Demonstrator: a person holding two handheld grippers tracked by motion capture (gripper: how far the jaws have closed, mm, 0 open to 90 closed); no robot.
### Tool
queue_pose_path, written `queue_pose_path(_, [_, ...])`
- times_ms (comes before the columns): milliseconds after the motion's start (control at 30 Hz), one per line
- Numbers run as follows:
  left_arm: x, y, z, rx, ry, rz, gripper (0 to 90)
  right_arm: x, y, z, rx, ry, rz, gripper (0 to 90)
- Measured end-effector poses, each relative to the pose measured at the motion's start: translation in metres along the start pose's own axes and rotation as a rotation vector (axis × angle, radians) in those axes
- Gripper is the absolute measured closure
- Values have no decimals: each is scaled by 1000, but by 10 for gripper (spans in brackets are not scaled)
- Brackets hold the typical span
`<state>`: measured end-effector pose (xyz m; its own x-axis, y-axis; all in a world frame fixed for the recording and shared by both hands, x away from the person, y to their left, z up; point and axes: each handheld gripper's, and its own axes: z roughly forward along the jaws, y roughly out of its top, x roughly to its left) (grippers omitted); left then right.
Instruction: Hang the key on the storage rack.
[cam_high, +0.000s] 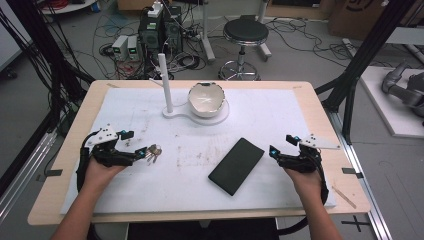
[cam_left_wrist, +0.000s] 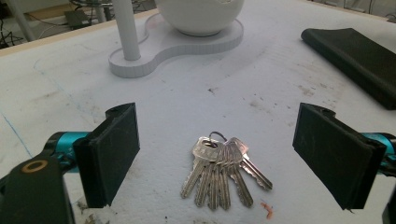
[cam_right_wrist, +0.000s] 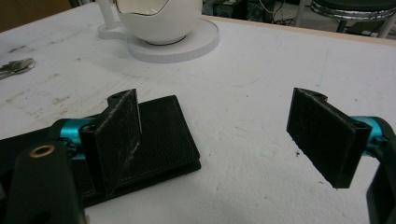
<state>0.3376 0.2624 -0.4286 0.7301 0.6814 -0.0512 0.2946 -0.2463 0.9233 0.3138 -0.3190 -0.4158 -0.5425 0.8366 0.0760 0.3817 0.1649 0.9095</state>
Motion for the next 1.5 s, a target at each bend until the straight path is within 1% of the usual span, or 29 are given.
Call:
queue_pose_path(167, [0,1,2,2,4,-5,146,1,1,2,-2,1,-24,180])
queue_pose_path(267, [0,3,3,7,7,-8,146,-1,0,2,4,0,-26,180])
queue_pose_path(367, [-1,4,5,15,-2,-6,146,-1,-2,1,15,1,-20,180])
queue_pose_path(467, [-1,5,8,22,-8,1,152,-1,-2,0,23,-2,-32,180])
queue_pose_path(567, [0,7,11,25,-21,2,183,0,-2,0,29,-6,-44,180])
queue_pose_path(633, [1,9,15,25,-29,-5,190,2,-2,0,34,-8,-47,180])
queue_pose_path(733, [2,12,21,41,-43,-9,216,4,-2,-1,36,-12,-62,180])
queue_pose_path(833, [4,15,28,49,-53,-15,234,5,-2,-2,35,-14,-62,180])
queue_pose_path(933, [5,16,32,41,-54,-20,266,4,-3,-3,30,-17,-60,180])
queue_pose_path(967, [5,16,35,49,-54,-30,266,3,-3,-4,32,-17,-58,180])
queue_pose_path(1000, [5,14,39,75,-57,-29,273,2,-3,-5,27,-19,-53,180])
queue_pose_path(1033, [5,14,39,75,-57,-29,274,2,-3,-5,27,-19,-53,180])
queue_pose_path(1067, [6,11,43,103,-58,-39,276,1,-3,-5,30,-19,-50,180])
queue_pose_path(1167, [6,10,45,116,-61,-42,281,1,-4,-4,32,-18,-50,180])
queue_pose_path(1200, [7,10,48,131,-65,-44,285,0,-4,-4,33,-18,-51,180])
queue_pose_path(1333, [5,14,59,172,-83,-34,318,1,-4,-2,38,-18,-50,180])
queue_pose_path(1367, [5,14,59,172,-83,-34,325,1,-4,-2,38,-18,-50,180])
queue_pose_path(1400, [5,14,65,197,-92,-26,333,1,-4,-2,42,-18,-52,180])
queue_pose_path(1433, [5,15,67,209,-97,-25,342,1,-4,-2,41,-18,-56,180])
queue_pose_path(1500, [6,15,68,218,-100,-24,362,2,-4,-3,40,-19,-58,180])
